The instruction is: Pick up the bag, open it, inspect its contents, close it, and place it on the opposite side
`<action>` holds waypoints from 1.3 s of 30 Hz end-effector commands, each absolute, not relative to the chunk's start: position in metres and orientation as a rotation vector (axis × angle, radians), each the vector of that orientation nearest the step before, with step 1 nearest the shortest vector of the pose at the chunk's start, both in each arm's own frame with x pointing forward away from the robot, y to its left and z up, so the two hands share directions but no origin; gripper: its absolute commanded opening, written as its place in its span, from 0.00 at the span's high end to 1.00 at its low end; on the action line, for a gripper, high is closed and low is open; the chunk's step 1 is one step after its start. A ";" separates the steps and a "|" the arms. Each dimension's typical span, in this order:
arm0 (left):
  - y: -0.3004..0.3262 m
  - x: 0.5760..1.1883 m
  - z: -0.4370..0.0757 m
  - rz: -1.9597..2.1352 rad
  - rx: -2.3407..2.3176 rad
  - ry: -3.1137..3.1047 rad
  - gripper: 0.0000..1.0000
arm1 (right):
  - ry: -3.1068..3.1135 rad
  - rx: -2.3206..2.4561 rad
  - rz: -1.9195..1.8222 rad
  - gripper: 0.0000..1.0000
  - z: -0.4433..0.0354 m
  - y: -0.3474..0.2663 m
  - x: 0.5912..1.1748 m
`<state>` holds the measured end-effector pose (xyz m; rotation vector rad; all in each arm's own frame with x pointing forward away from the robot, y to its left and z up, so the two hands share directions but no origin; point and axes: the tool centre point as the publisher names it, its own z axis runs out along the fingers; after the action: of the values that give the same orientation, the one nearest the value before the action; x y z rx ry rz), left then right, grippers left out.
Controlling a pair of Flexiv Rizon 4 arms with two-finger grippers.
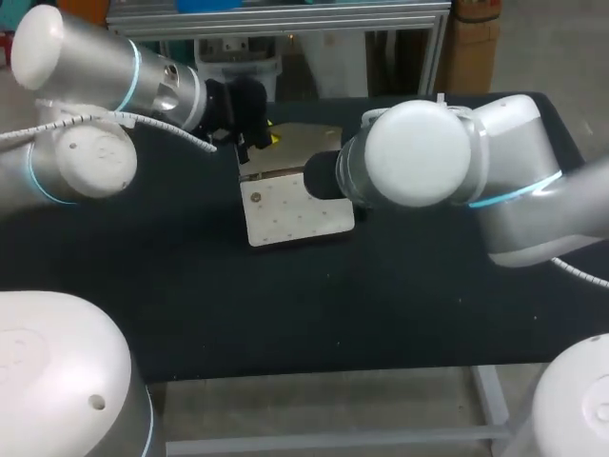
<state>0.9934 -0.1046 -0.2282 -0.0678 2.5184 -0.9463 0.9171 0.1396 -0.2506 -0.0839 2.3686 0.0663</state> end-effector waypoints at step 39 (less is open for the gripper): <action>-0.107 0.986 -0.222 -1.031 -0.045 2.593 1.00 | 2.418 -0.114 0.272 1.00 -0.288 0.192 0.989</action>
<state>0.9854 -0.1084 -0.2227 -0.0478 2.5942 -1.0232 0.9840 0.1872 -0.2830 -0.1131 2.4119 0.2768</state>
